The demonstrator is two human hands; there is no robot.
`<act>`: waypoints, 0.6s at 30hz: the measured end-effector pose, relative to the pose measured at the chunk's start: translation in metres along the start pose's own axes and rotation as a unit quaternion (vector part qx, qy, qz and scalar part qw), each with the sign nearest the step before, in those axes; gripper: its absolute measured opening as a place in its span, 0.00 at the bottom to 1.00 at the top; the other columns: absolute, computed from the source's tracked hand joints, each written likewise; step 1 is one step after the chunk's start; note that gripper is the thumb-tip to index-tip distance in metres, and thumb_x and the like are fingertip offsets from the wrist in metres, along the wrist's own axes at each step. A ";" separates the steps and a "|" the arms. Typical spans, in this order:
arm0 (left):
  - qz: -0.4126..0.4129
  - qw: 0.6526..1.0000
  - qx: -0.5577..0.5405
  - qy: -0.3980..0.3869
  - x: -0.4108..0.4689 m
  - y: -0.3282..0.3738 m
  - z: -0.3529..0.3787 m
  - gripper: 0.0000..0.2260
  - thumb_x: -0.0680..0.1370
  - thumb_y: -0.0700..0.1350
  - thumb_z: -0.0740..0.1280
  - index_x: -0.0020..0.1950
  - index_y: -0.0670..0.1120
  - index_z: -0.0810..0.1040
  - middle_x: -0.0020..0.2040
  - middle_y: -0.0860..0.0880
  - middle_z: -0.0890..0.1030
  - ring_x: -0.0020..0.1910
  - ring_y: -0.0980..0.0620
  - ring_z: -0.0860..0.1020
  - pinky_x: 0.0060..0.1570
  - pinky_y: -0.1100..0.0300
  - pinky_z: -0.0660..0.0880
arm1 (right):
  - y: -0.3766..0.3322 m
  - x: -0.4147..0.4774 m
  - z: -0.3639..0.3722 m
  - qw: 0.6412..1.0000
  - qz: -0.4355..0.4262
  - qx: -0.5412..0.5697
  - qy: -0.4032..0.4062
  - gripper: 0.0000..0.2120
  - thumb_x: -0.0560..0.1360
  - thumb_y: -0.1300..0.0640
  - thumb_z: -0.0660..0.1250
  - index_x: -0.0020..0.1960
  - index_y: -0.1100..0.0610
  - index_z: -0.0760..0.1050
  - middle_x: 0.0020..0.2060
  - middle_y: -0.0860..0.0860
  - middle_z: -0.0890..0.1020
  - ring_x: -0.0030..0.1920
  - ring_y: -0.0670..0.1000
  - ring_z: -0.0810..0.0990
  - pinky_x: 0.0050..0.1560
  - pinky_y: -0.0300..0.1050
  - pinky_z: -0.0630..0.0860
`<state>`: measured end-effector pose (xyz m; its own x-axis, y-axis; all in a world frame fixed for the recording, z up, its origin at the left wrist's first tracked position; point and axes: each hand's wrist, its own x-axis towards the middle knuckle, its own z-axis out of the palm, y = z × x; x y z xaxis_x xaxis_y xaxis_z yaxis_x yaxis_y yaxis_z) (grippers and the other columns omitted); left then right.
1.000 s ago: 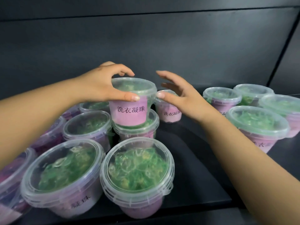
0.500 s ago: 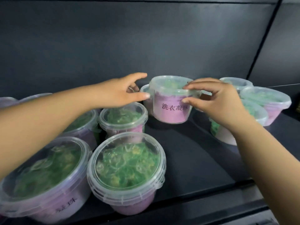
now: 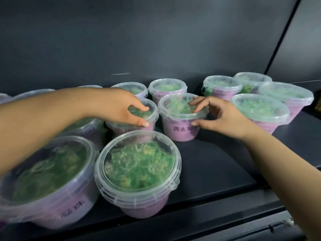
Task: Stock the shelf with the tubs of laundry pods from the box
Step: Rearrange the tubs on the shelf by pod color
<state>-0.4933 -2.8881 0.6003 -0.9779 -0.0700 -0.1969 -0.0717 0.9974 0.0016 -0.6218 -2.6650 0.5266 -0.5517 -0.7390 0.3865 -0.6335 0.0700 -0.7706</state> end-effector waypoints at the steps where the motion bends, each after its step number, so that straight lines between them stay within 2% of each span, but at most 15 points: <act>1: 0.001 1.000 -0.003 -0.003 0.001 0.000 0.000 0.27 0.71 0.63 0.62 0.70 0.59 0.66 0.73 0.58 0.64 0.71 0.58 0.62 0.65 0.66 0.58 | 0.001 0.001 -0.001 1.000 0.007 0.010 0.002 0.17 0.60 0.62 0.77 0.37 0.42 0.76 0.51 0.41 0.77 0.57 0.33 0.74 0.63 0.36 0.68; 3: 0.001 1.000 -0.007 -0.008 0.002 -0.002 0.000 0.27 0.71 0.63 0.63 0.69 0.58 0.67 0.72 0.59 0.64 0.71 0.58 0.63 0.65 0.66 0.58 | 0.001 0.002 -0.002 1.000 0.023 0.017 0.005 0.17 0.62 0.66 0.76 0.39 0.49 0.73 0.52 0.42 0.76 0.56 0.30 0.73 0.64 0.37 0.67; 5: 0.001 1.000 -0.003 -0.013 0.003 -0.001 -0.002 0.28 0.70 0.64 0.62 0.69 0.58 0.68 0.72 0.59 0.65 0.70 0.58 0.64 0.65 0.66 0.59 | -0.001 0.001 -0.002 1.000 0.020 -0.008 0.005 0.17 0.64 0.66 0.74 0.40 0.48 0.72 0.55 0.41 0.74 0.58 0.29 0.70 0.66 0.36 0.64; 7: 0.002 1.000 0.008 -0.007 0.004 0.001 -0.004 0.29 0.68 0.66 0.59 0.67 0.58 0.70 0.70 0.58 0.68 0.69 0.58 0.66 0.66 0.65 0.60 | -0.004 -0.001 0.000 0.998 0.006 -0.069 0.005 0.18 0.66 0.64 0.74 0.43 0.44 0.72 0.60 0.43 0.72 0.63 0.34 0.68 0.67 0.37 0.60; 9: 0.005 1.000 0.016 0.014 0.007 0.006 -0.007 0.24 0.70 0.65 0.60 0.63 0.57 0.75 0.66 0.57 0.73 0.65 0.56 0.70 0.64 0.63 0.64 | -0.009 -0.007 0.000 0.990 -0.013 -0.143 0.018 0.18 0.67 0.61 0.74 0.46 0.42 0.72 0.63 0.44 0.69 0.66 0.40 0.65 0.68 0.36 0.59; 11: 0.032 0.997 0.025 0.061 0.010 0.013 -0.011 0.19 0.73 0.62 0.61 0.60 0.56 0.77 0.62 0.56 0.76 0.61 0.54 0.73 0.63 0.60 0.67 | -0.015 -0.016 -0.008 0.975 -0.046 -0.205 0.066 0.14 0.68 0.57 0.74 0.51 0.48 0.76 0.62 0.45 0.69 0.65 0.39 0.66 0.66 0.32 0.61; 13: 0.071 0.992 0.033 0.096 0.016 0.022 -0.014 0.19 0.74 0.61 0.61 0.62 0.56 0.75 0.63 0.55 0.76 0.61 0.53 0.73 0.62 0.58 0.67 | -0.019 -0.027 -0.022 0.951 -0.069 -0.274 0.127 0.16 0.69 0.51 0.69 0.54 0.55 0.78 0.60 0.48 0.72 0.61 0.41 0.68 0.61 0.23 0.60; 15: 0.091 0.991 0.039 0.093 0.021 0.034 -0.015 0.21 0.74 0.62 0.60 0.65 0.60 0.71 0.65 0.55 0.74 0.63 0.53 0.72 0.62 0.60 0.66 | -0.023 -0.042 -0.041 0.931 -0.042 -0.326 0.161 0.15 0.70 0.54 0.66 0.54 0.60 0.79 0.57 0.53 0.77 0.60 0.46 0.71 0.58 0.22 0.59; 18: 0.117 0.990 0.043 0.073 0.032 0.055 -0.015 0.24 0.72 0.64 0.58 0.68 0.63 0.67 0.70 0.56 0.69 0.68 0.54 0.67 0.66 0.58 0.64 | -0.024 -0.065 -0.063 0.910 0.035 -0.379 0.163 0.16 0.71 0.54 0.66 0.55 0.61 0.79 0.58 0.57 0.79 0.61 0.55 0.75 0.57 0.29 0.59</act>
<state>-0.5312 -2.8359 0.6090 -0.9840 0.1683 -0.0579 0.1714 0.9838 -0.0532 -0.6051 -2.5761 0.5520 -0.6579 -0.4854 0.5757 -0.7152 0.6421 -0.2760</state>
